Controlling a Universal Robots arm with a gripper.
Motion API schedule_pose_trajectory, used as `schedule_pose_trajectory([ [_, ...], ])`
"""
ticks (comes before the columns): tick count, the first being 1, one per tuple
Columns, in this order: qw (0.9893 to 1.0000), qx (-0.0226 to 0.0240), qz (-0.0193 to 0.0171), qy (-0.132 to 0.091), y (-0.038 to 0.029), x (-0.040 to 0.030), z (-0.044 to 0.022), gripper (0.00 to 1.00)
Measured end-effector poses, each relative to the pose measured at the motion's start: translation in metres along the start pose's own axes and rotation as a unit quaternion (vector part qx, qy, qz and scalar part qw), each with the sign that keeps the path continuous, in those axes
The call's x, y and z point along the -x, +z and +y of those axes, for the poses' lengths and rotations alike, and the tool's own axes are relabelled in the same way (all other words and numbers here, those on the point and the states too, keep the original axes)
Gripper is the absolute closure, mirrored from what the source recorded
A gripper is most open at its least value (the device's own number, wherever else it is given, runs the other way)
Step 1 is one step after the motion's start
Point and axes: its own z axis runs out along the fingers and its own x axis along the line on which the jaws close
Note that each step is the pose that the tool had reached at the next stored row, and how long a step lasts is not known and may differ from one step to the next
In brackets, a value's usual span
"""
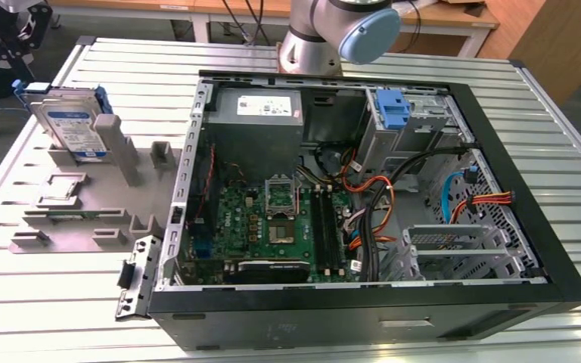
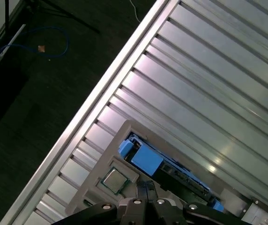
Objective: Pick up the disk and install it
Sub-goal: 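Pick up the disk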
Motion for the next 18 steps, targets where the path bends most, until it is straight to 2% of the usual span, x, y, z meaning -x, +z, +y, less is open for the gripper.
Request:
schedule_pose_trajectory([
  [9,0.9996,-0.0001,0.0012,-0.027,0.0,0.0,0.0,0.9],
  [18,0.9983,-0.0001,0.0026,-0.058,0.0,0.0,0.0,0.9],
])
